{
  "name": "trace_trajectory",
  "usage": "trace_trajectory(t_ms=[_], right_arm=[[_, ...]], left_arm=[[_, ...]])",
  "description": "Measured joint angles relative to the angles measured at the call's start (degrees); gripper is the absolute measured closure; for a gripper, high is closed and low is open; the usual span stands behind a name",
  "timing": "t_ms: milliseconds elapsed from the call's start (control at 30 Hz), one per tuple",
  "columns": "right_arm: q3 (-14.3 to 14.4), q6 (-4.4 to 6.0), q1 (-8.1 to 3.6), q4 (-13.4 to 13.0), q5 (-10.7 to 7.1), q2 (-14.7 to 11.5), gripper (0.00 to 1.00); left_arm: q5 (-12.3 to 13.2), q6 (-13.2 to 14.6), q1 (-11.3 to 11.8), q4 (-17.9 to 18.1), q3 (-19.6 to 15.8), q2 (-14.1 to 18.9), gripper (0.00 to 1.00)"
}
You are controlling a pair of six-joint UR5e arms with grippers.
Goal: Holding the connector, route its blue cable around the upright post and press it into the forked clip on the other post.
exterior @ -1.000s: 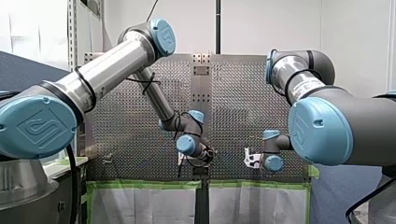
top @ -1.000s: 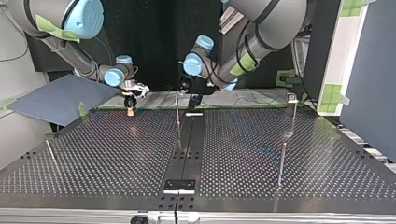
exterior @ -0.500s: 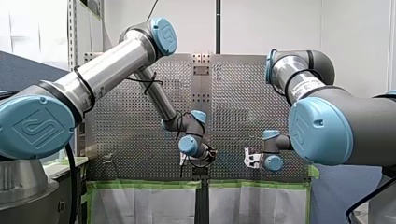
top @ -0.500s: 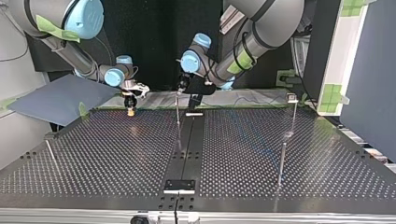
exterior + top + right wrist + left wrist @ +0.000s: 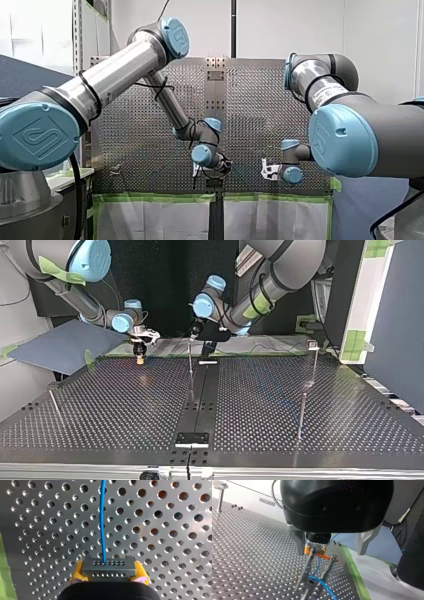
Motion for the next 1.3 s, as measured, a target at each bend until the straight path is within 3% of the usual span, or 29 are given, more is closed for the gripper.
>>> trace_trajectory(t_ms=[567, 800, 1300], right_arm=[[0.0, 0.39, 0.05, -0.1, -1.43, 0.1, 1.0], [0.0, 0.42, 0.07, 0.0, -1.5, 0.1, 1.0], [0.0, 0.42, 0.33, 0.2, -1.5, 0.1, 1.0]], left_arm=[[-6.5, -4.1, 0.1, 8.1, -8.3, 8.5, 0.0], [-9.8, -4.1, -0.3, 11.4, -12.1, 12.3, 0.0], [-10.3, -7.2, 0.1, 12.3, -19.3, 19.5, 0.0]])
